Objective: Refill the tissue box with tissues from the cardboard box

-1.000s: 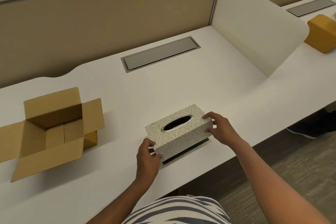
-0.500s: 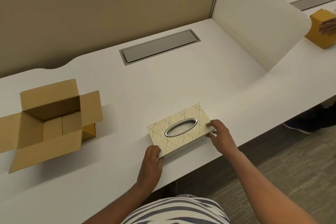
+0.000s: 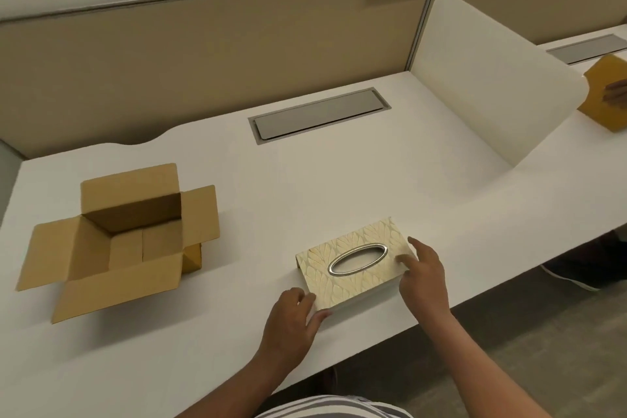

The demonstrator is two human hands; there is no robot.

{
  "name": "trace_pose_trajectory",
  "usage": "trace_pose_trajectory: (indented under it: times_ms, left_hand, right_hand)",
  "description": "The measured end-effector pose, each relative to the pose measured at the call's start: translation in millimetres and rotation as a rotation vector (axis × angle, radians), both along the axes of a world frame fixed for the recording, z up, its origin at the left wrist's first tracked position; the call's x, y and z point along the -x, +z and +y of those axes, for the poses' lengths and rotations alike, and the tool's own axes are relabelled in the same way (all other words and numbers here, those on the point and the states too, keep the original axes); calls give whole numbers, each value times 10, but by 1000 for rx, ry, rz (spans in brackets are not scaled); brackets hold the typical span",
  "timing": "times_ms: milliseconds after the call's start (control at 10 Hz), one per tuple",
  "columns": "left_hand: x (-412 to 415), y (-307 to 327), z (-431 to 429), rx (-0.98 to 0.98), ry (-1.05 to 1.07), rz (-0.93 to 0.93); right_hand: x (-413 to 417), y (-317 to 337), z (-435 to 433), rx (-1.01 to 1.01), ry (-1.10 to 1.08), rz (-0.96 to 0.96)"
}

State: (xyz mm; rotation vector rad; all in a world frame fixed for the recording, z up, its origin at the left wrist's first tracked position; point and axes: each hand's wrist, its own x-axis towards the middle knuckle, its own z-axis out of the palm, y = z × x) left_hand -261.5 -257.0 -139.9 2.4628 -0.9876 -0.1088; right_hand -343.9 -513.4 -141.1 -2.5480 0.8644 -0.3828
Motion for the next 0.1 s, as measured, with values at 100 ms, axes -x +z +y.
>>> trace_pose_trajectory:
  times_ms: [100]
  left_hand:
    - [-184,148,106,101,110,-16]
  right_hand:
    - [-229,33,212,27,9,-44]
